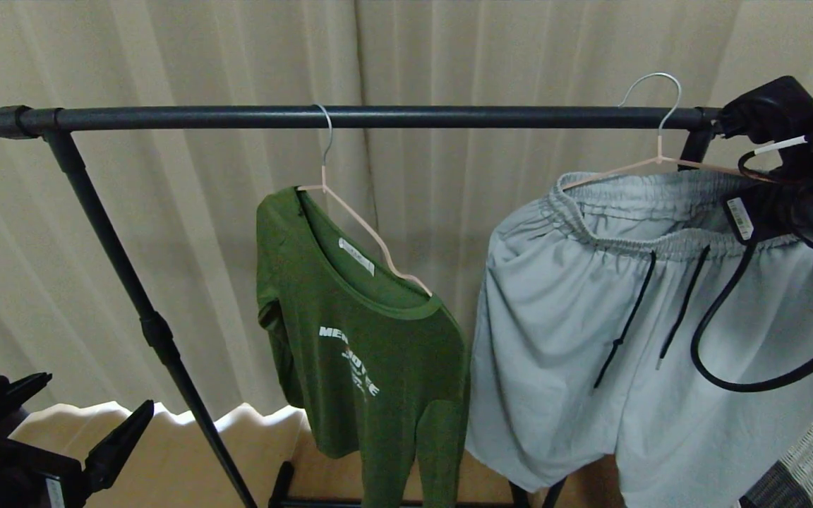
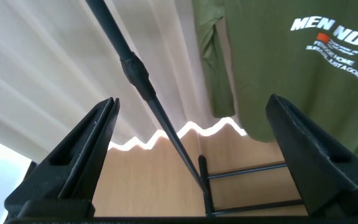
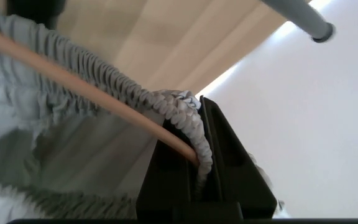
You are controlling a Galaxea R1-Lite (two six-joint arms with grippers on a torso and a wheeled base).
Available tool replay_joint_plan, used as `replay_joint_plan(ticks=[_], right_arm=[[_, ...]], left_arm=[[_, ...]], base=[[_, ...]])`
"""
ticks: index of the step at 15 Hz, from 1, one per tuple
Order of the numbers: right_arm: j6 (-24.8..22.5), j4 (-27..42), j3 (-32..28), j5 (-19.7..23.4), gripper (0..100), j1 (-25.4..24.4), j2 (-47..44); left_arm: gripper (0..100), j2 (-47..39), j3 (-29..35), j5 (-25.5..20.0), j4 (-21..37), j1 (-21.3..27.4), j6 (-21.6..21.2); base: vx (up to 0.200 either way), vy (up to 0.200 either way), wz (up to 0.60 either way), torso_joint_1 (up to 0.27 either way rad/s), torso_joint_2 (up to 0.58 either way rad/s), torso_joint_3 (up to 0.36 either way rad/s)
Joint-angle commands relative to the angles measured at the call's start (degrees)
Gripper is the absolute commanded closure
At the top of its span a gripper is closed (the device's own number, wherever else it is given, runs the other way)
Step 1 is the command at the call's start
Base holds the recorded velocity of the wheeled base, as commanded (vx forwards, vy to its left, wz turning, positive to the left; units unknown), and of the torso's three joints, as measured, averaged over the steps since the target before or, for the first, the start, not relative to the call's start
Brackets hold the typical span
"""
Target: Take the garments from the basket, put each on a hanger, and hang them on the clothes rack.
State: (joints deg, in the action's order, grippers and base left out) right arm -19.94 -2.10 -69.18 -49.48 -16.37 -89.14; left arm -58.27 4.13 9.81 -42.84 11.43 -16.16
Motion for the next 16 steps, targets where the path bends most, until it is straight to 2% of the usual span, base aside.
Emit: replay_joint_plan(ticks=[1,8,11,12,16], right_arm=[[0.0,0.1,0.2,-0.1,100,-2.3,-0.1],[0.1,0.1,2.0,-1.0,100,-7.6,-0.3],[0.1,0.0,1.9,-0.9,100,-7.8,-0.8],[0.2,0.0,1.9,-0.9,0,-7.7,-1.0],[1.3,-0.7,2.0,-0.4,0,-7.8,0.1]], left_arm=[[0,-0.1,0.0,0.0,-0.1,0.0,-0.1],[0,0.1,-0.1,0.0,-0.1,0.0,-0.3],[0,0.1,-0.1,0.0,-0.1,0.0,-0.3],[0,0.1,-0.1,0.0,-0.1,0.0,-0.3],[0,0.2,0.0,0.0,-0.1,0.0,-0.3]], base=[[0.0,0.0,0.0,0.0,0.0,0.0],[0.0,0.0,0.0,0.0,0.0,0.0],[0.0,0.0,0.0,0.0,0.0,0.0],[0.0,0.0,0.0,0.0,0.0,0.0],[0.0,0.0,0.0,0.0,0.0,0.0]])
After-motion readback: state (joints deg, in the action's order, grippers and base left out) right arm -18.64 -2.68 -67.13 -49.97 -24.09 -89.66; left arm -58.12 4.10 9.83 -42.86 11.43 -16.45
